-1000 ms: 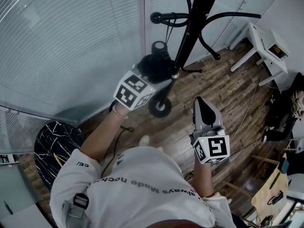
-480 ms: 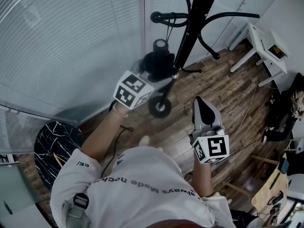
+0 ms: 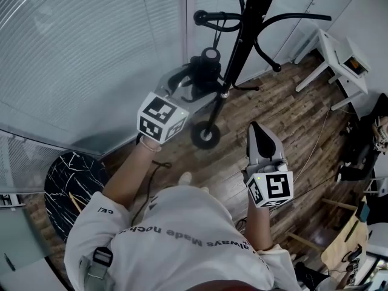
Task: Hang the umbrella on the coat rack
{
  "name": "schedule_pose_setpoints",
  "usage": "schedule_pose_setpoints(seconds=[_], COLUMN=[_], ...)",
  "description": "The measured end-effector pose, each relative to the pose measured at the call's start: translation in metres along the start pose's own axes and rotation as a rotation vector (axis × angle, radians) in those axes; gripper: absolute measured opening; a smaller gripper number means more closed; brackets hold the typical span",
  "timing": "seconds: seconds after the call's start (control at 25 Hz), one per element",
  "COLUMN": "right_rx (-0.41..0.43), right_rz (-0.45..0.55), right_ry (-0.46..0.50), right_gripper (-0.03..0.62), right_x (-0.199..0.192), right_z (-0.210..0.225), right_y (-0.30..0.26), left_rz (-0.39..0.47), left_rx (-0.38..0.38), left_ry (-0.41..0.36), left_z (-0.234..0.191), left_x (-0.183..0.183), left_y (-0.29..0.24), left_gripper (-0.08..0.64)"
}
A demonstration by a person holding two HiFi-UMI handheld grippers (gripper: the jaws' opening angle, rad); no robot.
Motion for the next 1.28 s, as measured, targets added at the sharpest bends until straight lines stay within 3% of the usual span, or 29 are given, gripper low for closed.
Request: schedule_pose_setpoints(seconds=[0.16, 0.32, 0.6, 0.72, 1.28], right_rx=[0.003, 0.016, 0.032, 0.031, 0.007], right_rz=[0.0, 0.012, 0.02, 0.023, 0.015], right_ry=[-0.007, 0.004, 0.015, 0.016, 0.019], right_gripper=[0.002, 0.002, 0.002, 0.002, 0.002], right_x=[-0.001, 0.003, 0.007, 0.005, -0.008], right_z=[-0.003, -0.011, -0.02, -0.023, -0.038], right_y=[0.004, 0.014, 0.03, 0.036, 0.067], left_rz=[0.064, 0.081, 0.114, 0.116, 0.115], left_rx=[0.07, 0.089, 0.121, 0.131, 0.128], left_ry=[-0.008, 0.012, 0.084, 0.108, 0.096], left_z=[0.005, 0.024, 0.061, 0.072, 0.111], left_x=[0.012, 0.014, 0.002, -0.007, -0.024], left_y=[0.024, 0.055, 0.097, 0.107, 0.113], left_gripper=[0.391, 0.372, 0.129, 0.076, 0.054])
Point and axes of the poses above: the fingertips, and each gripper's own axes: y backward along the fingers, z to its right, x out of its top, the point moved 10 cm from there along y, backward along the fingers, and after that the axes turned 1 degree about z, right-handed, at the moved point
